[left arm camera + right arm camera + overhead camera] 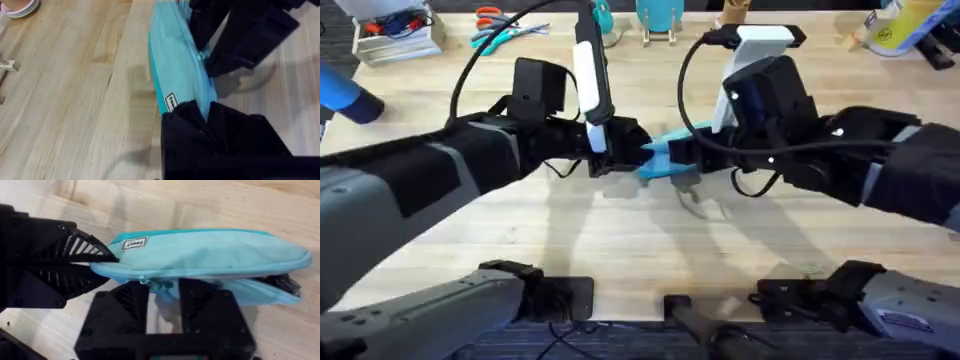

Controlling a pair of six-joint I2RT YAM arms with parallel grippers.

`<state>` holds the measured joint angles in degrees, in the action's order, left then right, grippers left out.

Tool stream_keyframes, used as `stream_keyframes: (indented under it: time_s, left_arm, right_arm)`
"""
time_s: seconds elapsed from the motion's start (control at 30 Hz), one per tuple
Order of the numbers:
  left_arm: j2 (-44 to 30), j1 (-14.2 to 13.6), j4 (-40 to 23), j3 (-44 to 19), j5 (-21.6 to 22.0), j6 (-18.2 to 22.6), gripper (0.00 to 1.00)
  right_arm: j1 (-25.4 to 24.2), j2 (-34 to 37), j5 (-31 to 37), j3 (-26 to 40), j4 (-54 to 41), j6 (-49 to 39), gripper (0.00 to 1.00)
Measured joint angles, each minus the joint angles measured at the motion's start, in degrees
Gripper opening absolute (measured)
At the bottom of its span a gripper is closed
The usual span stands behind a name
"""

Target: Unzip the bag, pick up the pens from the table one at a time and place them inside, then zip the bag closed.

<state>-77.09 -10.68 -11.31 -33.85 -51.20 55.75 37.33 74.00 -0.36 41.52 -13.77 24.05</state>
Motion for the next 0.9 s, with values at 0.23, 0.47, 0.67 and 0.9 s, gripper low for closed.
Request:
stream_keyframes:
  time_s: [0.23, 0.47, 0.67, 0.9]
  left_arm:
    - [0.01, 0.00, 0.02, 0.00, 0.00, -0.01, 0.042]
    - [-0.01, 0.00, 0.04, 0.00, -0.02, -0.02, 0.042]
    - [0.01, 0.00, 0.04, 0.00, -0.02, -0.02, 0.042]
    - [0.01, 0.00, 0.24, 0.00, -0.04, -0.02, 0.042]
  right_arm:
    - [0.09, 0.00, 0.20, 0.00, 0.07, 0.65, 0.065]
    - [0.16, 0.02, 0.09, 0.00, 0.08, 0.88, 0.038]
    - [0.16, 0.00, 0.10, 0.00, 0.08, 1.05, 0.034]
    - [0.51, -1.93, 1.96, 0.00, -0.20, 0.78, 0.034]
